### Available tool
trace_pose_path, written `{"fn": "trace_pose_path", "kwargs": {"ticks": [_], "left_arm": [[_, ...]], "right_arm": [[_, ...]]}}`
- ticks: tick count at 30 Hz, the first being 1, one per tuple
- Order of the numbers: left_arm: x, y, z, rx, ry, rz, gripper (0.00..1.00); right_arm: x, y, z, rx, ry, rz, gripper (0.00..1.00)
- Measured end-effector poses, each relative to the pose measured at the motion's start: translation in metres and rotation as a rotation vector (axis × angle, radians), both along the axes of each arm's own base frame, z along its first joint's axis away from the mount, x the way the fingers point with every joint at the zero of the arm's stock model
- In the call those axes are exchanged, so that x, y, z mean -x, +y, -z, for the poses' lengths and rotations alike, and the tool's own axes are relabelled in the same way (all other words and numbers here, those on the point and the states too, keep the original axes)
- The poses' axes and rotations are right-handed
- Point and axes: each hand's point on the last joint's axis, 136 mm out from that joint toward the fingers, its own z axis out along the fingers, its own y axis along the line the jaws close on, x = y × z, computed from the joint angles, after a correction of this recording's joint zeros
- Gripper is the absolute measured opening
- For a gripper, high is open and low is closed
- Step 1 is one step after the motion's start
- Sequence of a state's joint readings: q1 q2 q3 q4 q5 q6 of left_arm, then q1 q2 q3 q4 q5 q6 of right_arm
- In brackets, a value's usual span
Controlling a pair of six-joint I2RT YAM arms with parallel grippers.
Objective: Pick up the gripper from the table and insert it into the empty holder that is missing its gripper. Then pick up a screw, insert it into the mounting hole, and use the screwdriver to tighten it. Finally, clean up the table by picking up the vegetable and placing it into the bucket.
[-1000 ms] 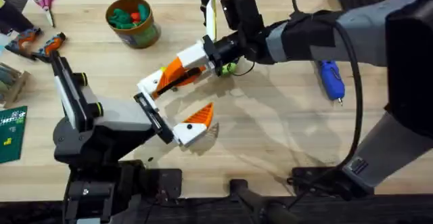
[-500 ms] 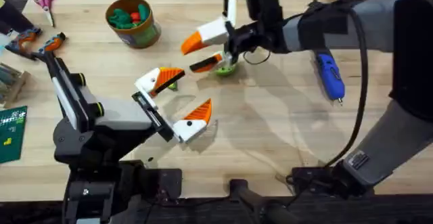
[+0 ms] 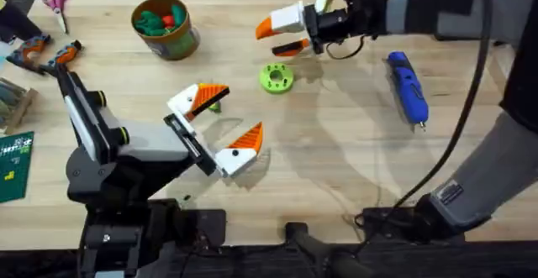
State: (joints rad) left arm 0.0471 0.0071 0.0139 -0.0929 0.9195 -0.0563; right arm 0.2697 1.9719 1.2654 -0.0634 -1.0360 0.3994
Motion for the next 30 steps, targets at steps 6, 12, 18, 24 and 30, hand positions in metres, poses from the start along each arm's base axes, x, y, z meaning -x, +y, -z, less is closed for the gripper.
{"fn": "trace_pose_path", "kwargs": {"ticks": [6,12,18,24,30], "left_arm": [[0.000,0.000,0.000,0.000,0.000,0.000,0.985],[0.000,0.000,0.000,0.000,0.000,0.000,0.985],[0.000,0.000,0.000,0.000,0.000,0.000,0.985],[0.000,0.000,0.000,0.000,0.000,0.000,0.985],[0.000,0.000,0.000,-0.001,-0.001,0.000,0.986]], "right_arm": [[0.019,-0.047,0.012,0.273,0.072,0.051,0.994],[0.065,-0.074,-0.027,0.538,-0.032,0.029,0.994],[0.104,-0.070,-0.049,0.711,-0.171,-0.014,0.993],[0.120,-0.076,-0.036,0.687,-0.245,0.110,0.994],[0.113,-0.077,-0.008,0.635,-0.316,0.202,0.993]]}}
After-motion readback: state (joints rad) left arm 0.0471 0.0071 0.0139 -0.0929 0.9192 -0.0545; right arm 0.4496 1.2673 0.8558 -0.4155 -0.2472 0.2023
